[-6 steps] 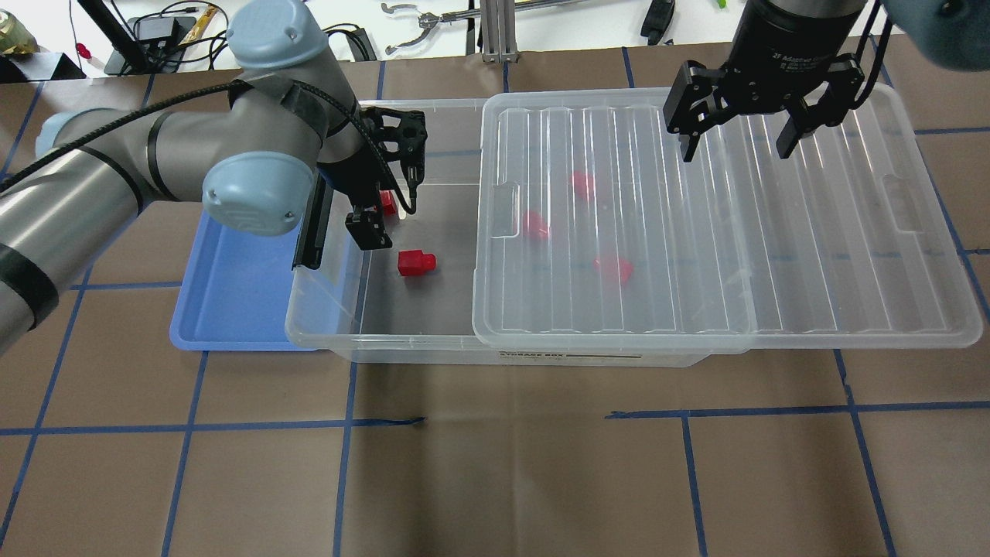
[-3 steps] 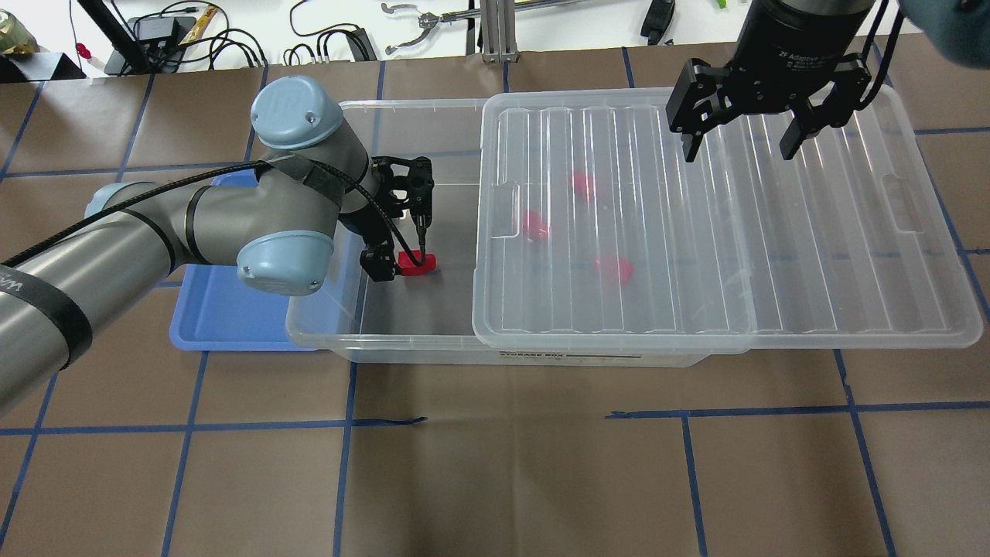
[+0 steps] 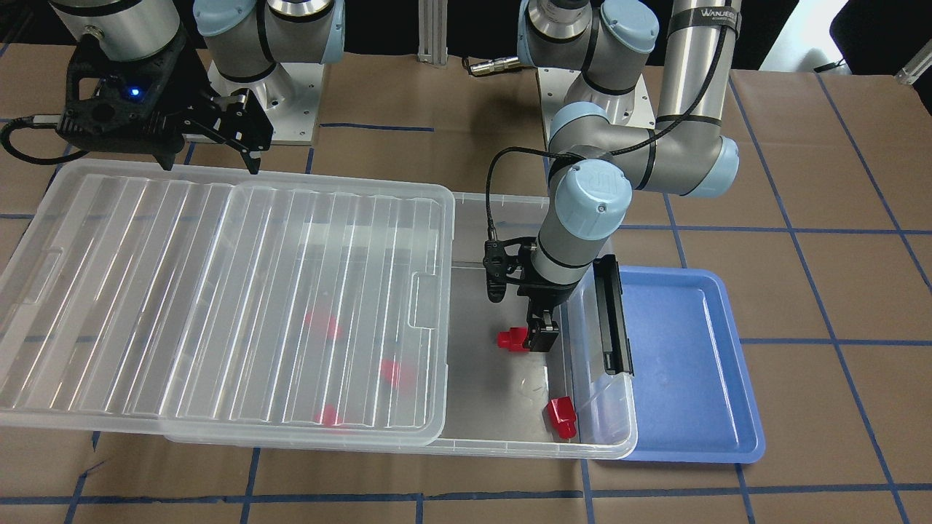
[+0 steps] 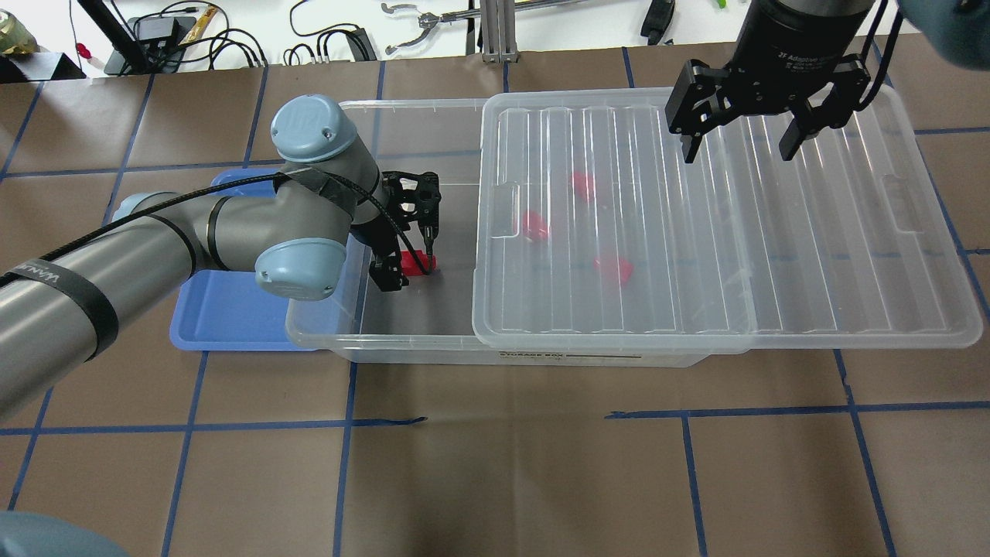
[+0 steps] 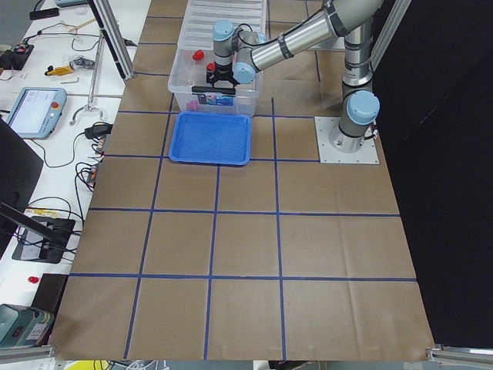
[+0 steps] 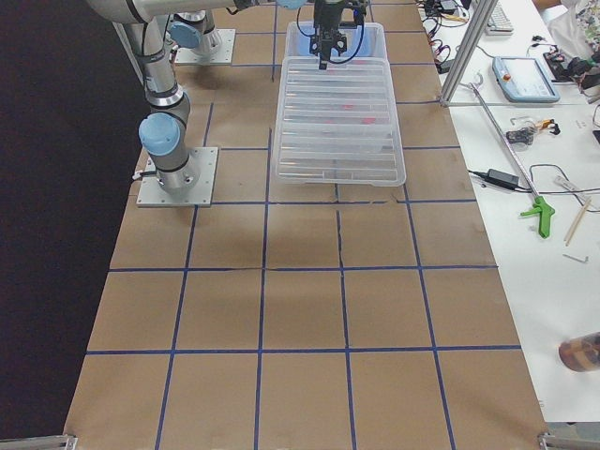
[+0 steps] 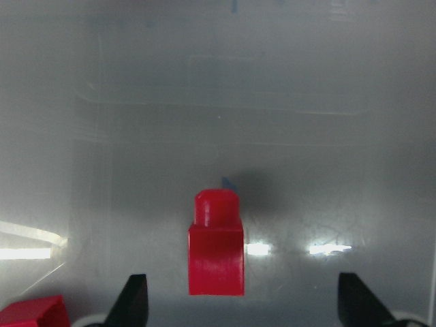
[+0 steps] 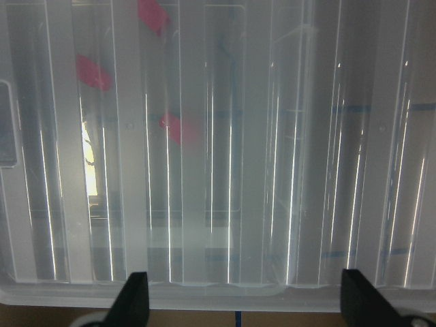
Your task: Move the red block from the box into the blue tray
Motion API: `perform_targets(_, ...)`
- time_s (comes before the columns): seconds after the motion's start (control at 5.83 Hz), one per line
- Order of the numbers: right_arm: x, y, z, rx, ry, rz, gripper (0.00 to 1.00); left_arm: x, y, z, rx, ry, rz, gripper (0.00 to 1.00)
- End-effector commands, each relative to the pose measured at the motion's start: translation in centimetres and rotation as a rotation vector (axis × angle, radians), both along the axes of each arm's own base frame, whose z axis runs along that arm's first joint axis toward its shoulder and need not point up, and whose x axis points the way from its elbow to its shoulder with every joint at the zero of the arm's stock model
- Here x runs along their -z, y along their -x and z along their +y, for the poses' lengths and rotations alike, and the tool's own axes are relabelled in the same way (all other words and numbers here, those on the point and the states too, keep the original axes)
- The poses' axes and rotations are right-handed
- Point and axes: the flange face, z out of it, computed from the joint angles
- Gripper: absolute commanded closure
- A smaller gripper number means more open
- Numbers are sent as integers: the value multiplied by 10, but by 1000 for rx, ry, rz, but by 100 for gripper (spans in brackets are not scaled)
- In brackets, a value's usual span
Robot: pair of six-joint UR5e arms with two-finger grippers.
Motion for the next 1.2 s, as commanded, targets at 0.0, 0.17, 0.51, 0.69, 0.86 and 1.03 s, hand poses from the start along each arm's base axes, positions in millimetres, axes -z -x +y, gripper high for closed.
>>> perform_targets(0.0, 1, 1, -1, 1, -1, 4, 0, 19, 1, -2, 4, -32, -4, 3)
perform_targets(0.17, 1, 1, -1, 1, -2, 4, 0, 20, 2, -8, 1, 10, 3, 3)
perform_targets(0.51, 1, 2, -1, 3, -1, 7, 0, 46, 12, -7, 32, -16, -10, 12)
perform_targets(0.69, 1, 1, -1, 2, 0, 1, 0, 54, 15, -6, 37, -26, -15, 40)
perform_targets(0.86, 1, 2, -1, 3, -1, 2, 0, 52, 19, -3, 41, -26, -19, 66)
perform_targets(1.03, 3, 2, -1, 3, -4, 4, 0, 36, 17, -1, 49, -1, -59, 73)
